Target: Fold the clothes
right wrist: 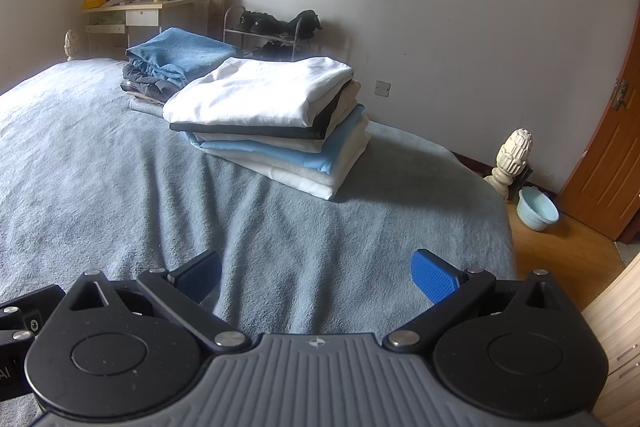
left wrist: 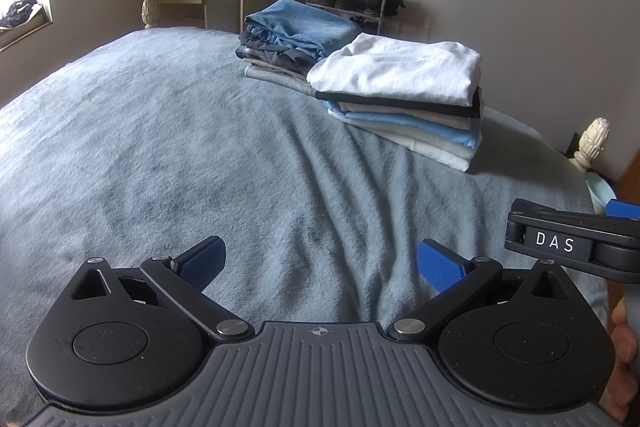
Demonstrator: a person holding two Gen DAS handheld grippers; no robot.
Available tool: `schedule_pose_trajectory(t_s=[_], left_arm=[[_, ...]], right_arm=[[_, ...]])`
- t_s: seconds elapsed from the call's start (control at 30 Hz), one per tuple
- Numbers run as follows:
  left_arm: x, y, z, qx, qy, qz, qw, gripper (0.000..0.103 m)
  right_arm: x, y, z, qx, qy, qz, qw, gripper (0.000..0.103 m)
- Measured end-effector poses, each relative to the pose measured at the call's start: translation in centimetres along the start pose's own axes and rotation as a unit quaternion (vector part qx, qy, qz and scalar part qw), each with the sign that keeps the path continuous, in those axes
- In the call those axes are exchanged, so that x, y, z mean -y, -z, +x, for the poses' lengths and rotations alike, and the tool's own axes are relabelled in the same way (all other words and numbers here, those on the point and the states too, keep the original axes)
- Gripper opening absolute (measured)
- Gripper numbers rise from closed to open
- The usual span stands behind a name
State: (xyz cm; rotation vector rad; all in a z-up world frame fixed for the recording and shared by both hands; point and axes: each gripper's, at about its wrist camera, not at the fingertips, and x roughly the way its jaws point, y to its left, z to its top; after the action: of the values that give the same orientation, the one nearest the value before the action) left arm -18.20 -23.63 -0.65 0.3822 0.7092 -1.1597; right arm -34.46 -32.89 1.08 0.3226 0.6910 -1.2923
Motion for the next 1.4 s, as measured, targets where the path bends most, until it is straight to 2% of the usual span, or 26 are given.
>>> schedule_pose_trajectory(t_s=[1.4], left_arm=[[0.35,0.04,-0.18,0.000,0.001,0.001,1.0000,0.103]], right_arm=[[0.02,0.05,-0.30,0.001,0.002,0.001,1.000,0.103]])
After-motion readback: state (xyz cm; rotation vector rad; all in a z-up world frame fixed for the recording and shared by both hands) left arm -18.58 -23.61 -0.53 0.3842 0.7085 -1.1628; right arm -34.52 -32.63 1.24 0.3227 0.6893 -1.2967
